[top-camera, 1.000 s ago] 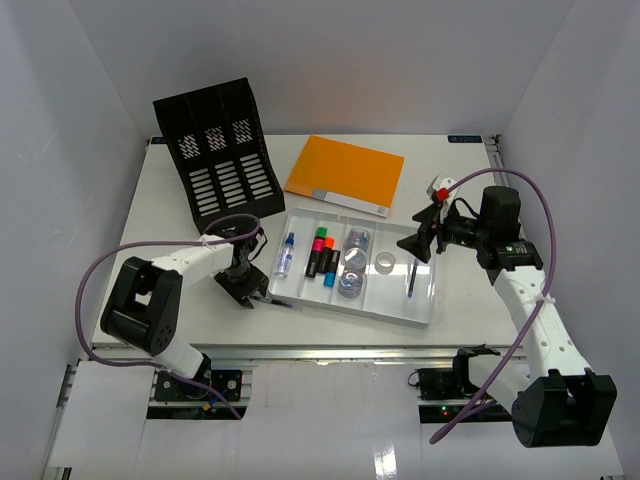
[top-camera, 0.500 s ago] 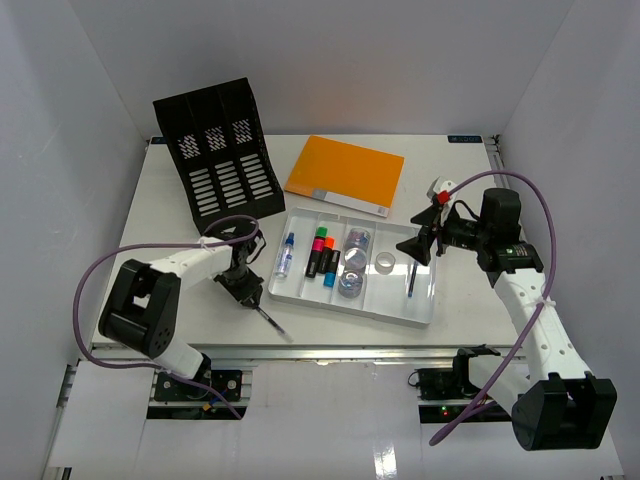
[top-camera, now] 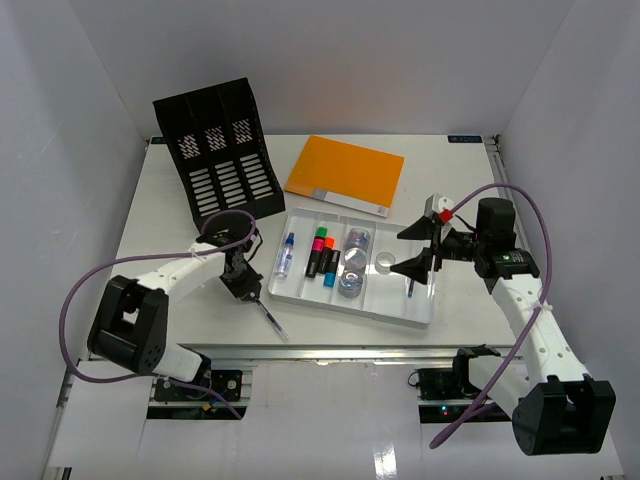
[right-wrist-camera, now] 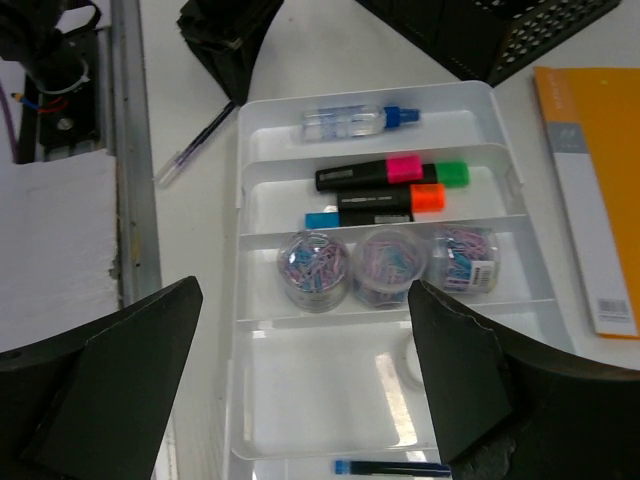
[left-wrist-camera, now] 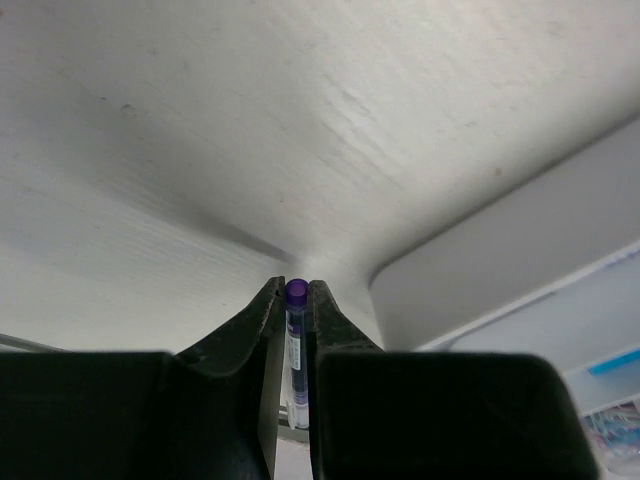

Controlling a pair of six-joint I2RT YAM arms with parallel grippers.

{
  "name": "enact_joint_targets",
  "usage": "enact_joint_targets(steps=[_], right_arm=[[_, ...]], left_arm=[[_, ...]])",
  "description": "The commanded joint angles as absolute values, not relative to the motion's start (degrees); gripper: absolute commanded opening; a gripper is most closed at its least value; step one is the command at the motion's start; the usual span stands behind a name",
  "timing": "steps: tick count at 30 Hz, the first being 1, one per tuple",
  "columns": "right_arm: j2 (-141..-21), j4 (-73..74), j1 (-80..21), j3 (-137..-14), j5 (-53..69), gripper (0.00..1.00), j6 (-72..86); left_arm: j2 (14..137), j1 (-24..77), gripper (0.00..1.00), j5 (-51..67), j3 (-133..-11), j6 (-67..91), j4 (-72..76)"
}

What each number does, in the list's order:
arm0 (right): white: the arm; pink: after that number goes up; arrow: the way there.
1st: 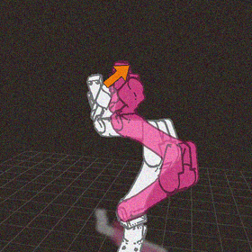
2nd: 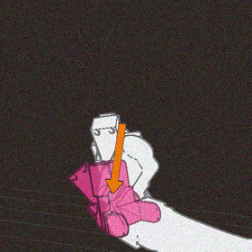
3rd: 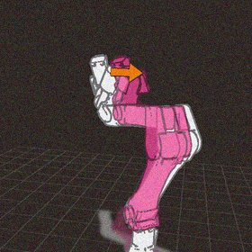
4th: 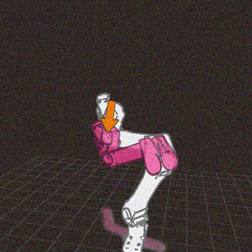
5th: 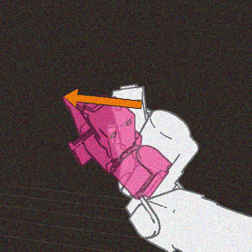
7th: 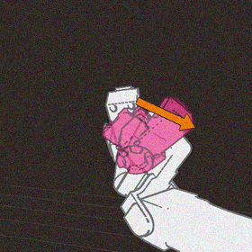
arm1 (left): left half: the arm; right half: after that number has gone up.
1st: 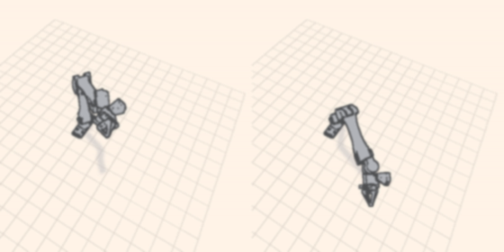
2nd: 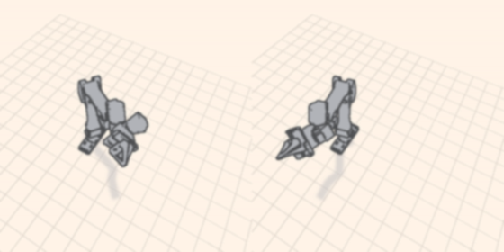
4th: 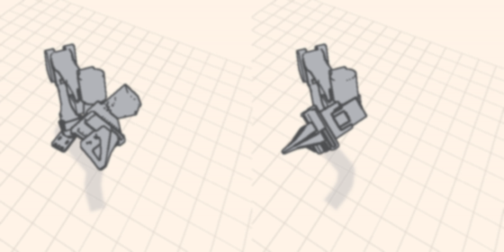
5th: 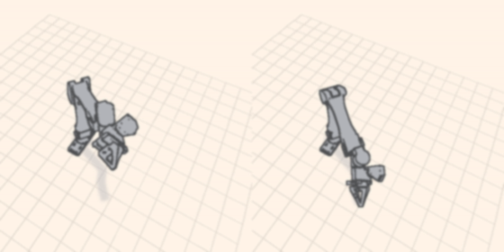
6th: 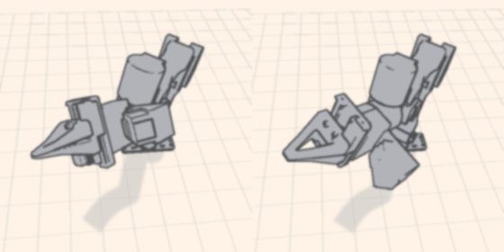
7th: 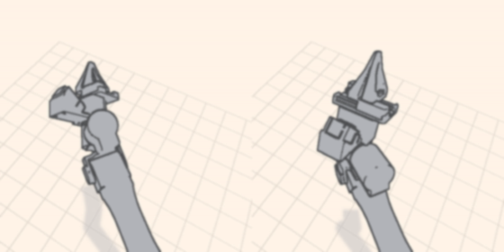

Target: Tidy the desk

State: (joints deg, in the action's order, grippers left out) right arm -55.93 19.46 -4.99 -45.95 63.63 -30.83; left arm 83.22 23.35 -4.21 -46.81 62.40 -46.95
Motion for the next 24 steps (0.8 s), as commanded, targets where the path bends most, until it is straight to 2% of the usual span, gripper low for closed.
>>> enact_joint_targets(steps=[1, 6, 9, 12, 18, 24], right_arm=[[-54.91, 17.64, -7.46, -42.7, 73.2, 0.9, -30.55], [-60.45, 18.46, -17.73, -43.81, 64.09, 0.96, -29.7], [-66.15, 20.71, -22.0, -48.56, 60.5, 0.76, -27.79], [-72.88, 22.12, -25.92, -54.19, 56.92, 0.67, -22.18], [-82.77, 21.12, -31.63, -66.2, 50.16, 0.74, -6.05], [-92.1, 20.56, -35.07, -75.71, 46.35, 0.86, 7.07]], left_arm=[[77.29, 23.2, 0.09, -3.21, -47.08, 58.98, -43.84], [72.65, 23.15, 0.05, 0.71, -48.28, 56.48, -42.74], [69.68, 23.13, 0.02, 6.74, -48.88, 54.72, -39.54], [67.86, 23.22, 0.0, 11.65, -50.37, 53.76, -36.89], [68.87, 24.1, 0.0, 18.04, -54.72, 52.57, -31.25], [73.16, 25.96, 0.0, 19.37, -57.5, 54.48, -22.16]])
